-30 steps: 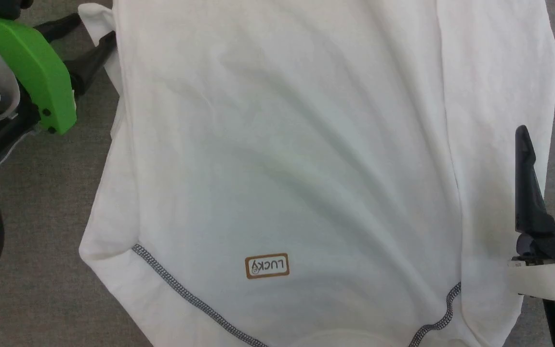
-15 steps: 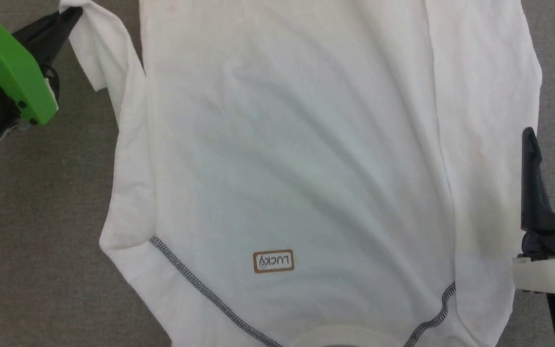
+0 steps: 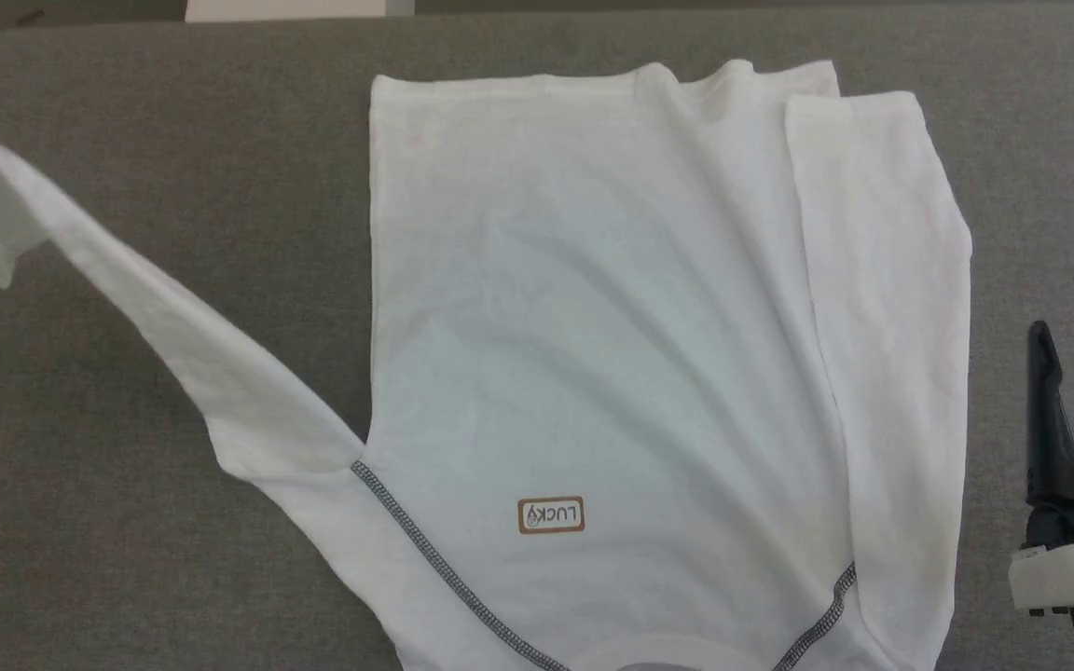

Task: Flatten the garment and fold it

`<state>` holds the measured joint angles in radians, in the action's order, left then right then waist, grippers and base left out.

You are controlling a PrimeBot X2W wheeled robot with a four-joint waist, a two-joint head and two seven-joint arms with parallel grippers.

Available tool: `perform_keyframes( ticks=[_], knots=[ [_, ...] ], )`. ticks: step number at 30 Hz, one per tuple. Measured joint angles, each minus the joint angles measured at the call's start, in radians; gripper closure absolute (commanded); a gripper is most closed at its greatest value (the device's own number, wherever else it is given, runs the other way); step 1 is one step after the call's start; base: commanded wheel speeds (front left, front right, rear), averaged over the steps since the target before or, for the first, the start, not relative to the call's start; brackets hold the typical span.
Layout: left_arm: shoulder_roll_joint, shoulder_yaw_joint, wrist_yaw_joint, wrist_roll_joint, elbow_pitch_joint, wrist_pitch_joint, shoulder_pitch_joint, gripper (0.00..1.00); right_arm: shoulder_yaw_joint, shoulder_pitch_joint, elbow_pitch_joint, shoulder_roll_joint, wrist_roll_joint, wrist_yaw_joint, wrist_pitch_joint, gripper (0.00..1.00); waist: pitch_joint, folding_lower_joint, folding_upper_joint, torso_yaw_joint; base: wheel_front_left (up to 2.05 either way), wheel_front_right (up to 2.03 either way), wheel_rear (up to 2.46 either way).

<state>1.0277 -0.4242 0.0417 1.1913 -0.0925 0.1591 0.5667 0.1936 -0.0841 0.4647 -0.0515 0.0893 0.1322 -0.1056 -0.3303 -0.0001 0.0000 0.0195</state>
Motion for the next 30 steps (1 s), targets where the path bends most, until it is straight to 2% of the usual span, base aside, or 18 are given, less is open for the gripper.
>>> perform_keyframes(
  ticks=[9, 16, 24, 30],
  knots=[
    [0.115, 0.105, -0.070, 0.134, 0.071, -0.097, -0.294, 1.00, 0.017, -0.044, -0.002, 0.000, 0.018, 0.000, -0.006, 0.00, 0.122, 0.0000, 0.0000, 0.027, 0.00, 0.00, 0.00],
    [0.198, 0.175, -0.107, 0.231, 0.145, -0.139, -0.490, 1.00, 0.021, -0.066, 0.000, 0.000, 0.020, 0.000, -0.013, 0.00, 0.184, 0.0000, 0.0000, 0.039, 0.00, 0.00, 0.00],
    [0.308, 0.263, -0.138, 0.264, 0.305, -0.173, -0.578, 1.00, 0.029, -0.083, 0.008, 0.000, 0.025, 0.000, -0.019, 0.00, 0.209, 0.0000, 0.0000, 0.025, 0.00, 0.00, 0.00],
    [0.355, 0.269, -0.149, 0.248, 0.501, -0.141, -0.585, 1.00, 0.031, -0.084, 0.018, 0.000, 0.025, 0.000, -0.028, 0.00, 0.214, 0.0000, 0.0000, 0.001, 0.00, 0.00, 0.00]
  ],
)
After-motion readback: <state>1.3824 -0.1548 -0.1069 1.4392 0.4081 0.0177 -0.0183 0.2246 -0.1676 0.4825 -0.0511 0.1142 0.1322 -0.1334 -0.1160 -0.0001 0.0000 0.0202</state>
